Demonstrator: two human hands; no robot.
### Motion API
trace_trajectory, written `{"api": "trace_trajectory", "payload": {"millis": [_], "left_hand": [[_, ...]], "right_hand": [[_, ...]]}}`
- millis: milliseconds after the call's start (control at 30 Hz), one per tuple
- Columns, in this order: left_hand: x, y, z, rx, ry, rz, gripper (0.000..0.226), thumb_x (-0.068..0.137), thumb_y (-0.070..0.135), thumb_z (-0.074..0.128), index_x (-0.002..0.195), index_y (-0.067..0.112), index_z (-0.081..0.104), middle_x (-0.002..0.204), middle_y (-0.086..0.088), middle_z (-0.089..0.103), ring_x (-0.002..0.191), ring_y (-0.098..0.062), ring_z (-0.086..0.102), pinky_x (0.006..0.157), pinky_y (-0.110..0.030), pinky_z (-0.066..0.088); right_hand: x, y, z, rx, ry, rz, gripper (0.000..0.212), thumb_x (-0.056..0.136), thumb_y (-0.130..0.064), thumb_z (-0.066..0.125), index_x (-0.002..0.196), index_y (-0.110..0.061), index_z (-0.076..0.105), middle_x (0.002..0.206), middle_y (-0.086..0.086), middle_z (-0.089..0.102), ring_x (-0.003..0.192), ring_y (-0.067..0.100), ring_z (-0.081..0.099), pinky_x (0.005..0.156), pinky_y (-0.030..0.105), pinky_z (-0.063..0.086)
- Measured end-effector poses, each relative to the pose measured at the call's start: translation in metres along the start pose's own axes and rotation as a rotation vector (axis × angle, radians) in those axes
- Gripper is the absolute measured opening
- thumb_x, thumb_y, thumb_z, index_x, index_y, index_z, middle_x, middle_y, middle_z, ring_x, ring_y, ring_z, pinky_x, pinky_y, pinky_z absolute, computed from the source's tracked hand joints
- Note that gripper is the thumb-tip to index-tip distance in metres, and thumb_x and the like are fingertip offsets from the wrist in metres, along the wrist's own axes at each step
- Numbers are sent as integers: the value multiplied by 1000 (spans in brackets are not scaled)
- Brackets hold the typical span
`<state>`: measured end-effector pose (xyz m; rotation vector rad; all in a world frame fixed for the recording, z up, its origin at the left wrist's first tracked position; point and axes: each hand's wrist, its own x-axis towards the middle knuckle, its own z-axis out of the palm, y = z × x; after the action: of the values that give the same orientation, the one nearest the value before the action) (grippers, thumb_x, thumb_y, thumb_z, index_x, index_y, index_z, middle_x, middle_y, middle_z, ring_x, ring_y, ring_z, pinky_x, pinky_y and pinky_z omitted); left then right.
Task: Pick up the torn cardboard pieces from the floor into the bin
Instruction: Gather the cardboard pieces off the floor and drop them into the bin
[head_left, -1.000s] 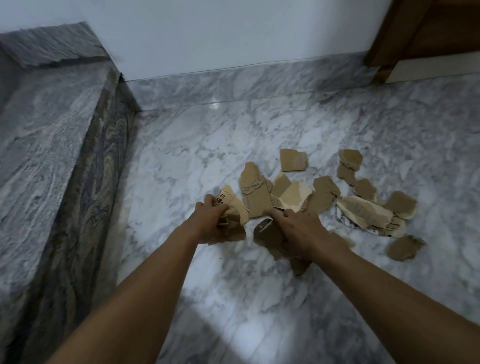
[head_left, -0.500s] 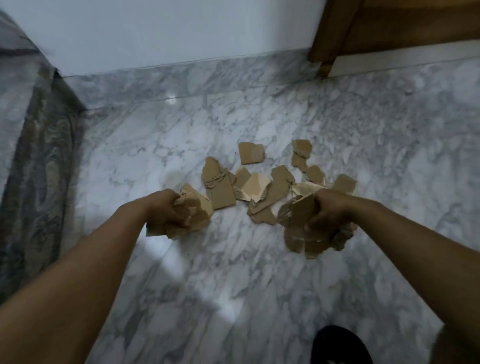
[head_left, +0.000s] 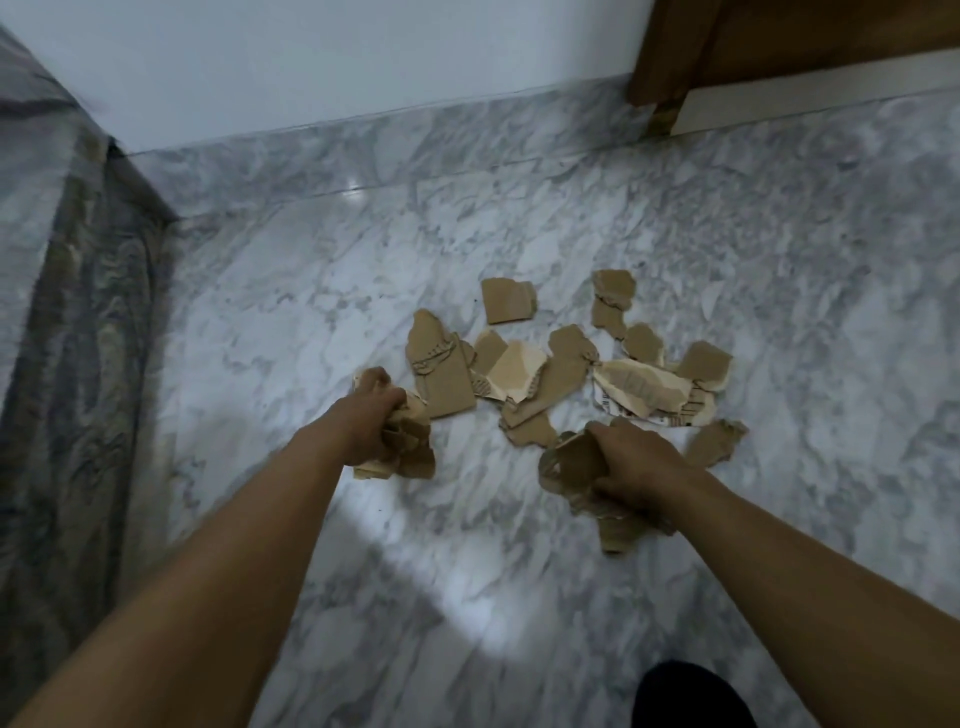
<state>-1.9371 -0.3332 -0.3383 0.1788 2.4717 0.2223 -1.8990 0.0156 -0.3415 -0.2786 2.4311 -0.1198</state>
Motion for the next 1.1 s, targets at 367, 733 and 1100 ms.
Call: {"api": "trace_trajectory", "payload": {"millis": [367,733,1100], "left_hand": [[-4,6,13,446,239,-86,88,62,80,65,122,23,37,117,-4,41,107,-26,46,97,-47,34],[-9,10,-8,-233,149,-49,59,70,43,84,102,22,39,101,1,56,87,-19,56,70,-34,48],[-7,38,-36,-881,258,-75,54,81,37,77,113,16,39,108,-7,62,99,-28,63,87,-51,55]], "right_hand": [[-2,-14,-7,43,30,63,41,83,-28,71,119,-14,56,121,11,58,109,29,59,85,38,50],[-8,-19,-24,180,-187,149,75,73,-38,86,136,-17,50,135,5,57,120,26,56,98,37,49],[-19,-39,-71,1242,-120,107,65,63,-30,95,118,-7,67,111,11,75,99,27,74,87,48,60]]}}
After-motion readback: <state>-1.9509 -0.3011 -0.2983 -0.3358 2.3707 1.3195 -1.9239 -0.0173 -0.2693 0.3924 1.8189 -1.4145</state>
